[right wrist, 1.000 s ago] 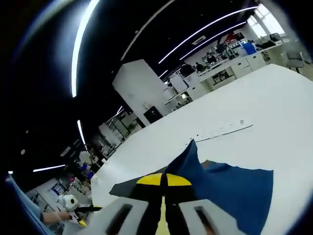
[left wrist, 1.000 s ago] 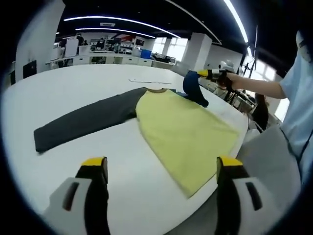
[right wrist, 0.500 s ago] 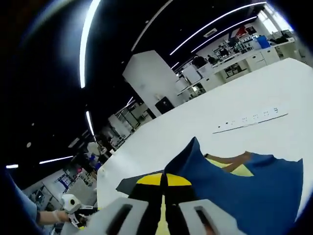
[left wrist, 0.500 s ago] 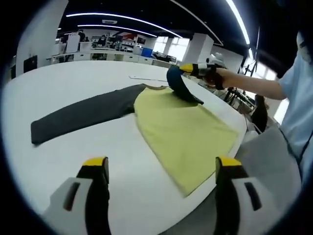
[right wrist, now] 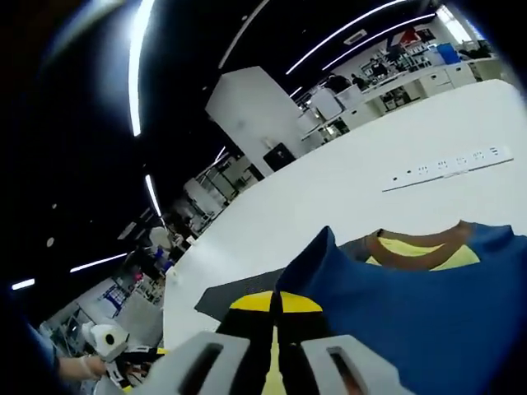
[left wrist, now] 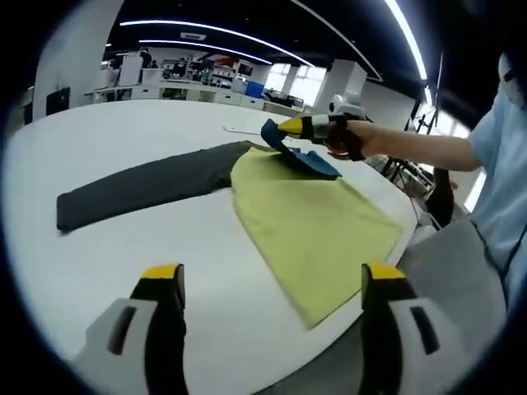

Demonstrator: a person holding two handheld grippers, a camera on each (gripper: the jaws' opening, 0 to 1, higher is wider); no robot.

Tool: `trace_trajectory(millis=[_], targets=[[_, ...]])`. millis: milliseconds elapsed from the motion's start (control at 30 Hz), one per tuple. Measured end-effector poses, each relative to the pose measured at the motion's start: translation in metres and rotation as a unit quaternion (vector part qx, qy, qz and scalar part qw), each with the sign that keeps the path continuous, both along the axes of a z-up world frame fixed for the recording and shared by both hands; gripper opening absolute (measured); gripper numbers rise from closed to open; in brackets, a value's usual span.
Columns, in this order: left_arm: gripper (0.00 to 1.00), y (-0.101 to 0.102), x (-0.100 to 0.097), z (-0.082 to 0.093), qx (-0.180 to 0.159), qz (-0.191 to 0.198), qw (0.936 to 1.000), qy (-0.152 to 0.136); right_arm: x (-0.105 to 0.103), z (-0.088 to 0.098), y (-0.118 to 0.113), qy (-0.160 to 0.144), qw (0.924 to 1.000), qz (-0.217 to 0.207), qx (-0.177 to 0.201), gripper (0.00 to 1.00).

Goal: Fold the garment on the visible template until the final outline fits inside the template.

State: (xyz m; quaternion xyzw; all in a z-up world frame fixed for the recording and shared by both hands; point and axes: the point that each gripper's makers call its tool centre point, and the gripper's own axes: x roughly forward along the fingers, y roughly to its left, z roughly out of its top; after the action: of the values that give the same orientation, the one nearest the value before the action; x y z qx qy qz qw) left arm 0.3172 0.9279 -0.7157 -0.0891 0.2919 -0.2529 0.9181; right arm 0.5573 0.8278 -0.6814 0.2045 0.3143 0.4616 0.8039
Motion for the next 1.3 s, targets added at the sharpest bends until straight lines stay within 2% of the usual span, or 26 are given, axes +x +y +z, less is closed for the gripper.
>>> trace_trajectory(millis=[100, 233, 567, 767, 833, 967, 1100, 1300], targets=[[0.85, -0.002, 0.000, -0.001, -0.001, 0.000, 1.0000, 0.001, -0.004, -0.012, 0.009, 0.002, 0.9999, 0.007, -0.008, 0.00], [0.85, 0.000, 0.001, -0.002, 0.000, 0.003, 1.0000, 0.000, -0.006, -0.029, 0.016, 0.021, 0.9996, 0.010, -0.017, 0.00], [0.84, 0.004, 0.003, -0.005, 0.012, 0.006, 0.9999, 0.001, -0.010, -0.060, 0.028, 0.028, 0.9980, 0.029, -0.048, 0.00], [0.84, 0.002, 0.002, -0.007, 0.017, 0.001, 0.9998, 0.004, -0.013, -0.069, 0.031, 0.033, 0.9971, 0.035, -0.058, 0.00], [0.84, 0.002, 0.002, -0.007, 0.018, 0.002, 0.9998, 0.004, -0.014, -0.069, 0.031, 0.031, 0.9970, 0.038, -0.060, 0.00], [0.84, 0.002, 0.002, -0.007, 0.017, 0.001, 0.9998, 0.005, -0.014, -0.068, 0.028, -0.002, 0.9955, 0.052, -0.079, 0.00], [0.84, 0.001, 0.002, -0.008, 0.016, 0.000, 0.9999, 0.006, -0.018, -0.064, 0.027, -0.032, 0.9932, 0.066, -0.091, 0.13], [0.84, 0.001, 0.001, -0.007, 0.014, 0.001, 0.9999, 0.005, -0.022, -0.062, 0.024, -0.069, 0.9880, 0.082, -0.112, 0.36]])
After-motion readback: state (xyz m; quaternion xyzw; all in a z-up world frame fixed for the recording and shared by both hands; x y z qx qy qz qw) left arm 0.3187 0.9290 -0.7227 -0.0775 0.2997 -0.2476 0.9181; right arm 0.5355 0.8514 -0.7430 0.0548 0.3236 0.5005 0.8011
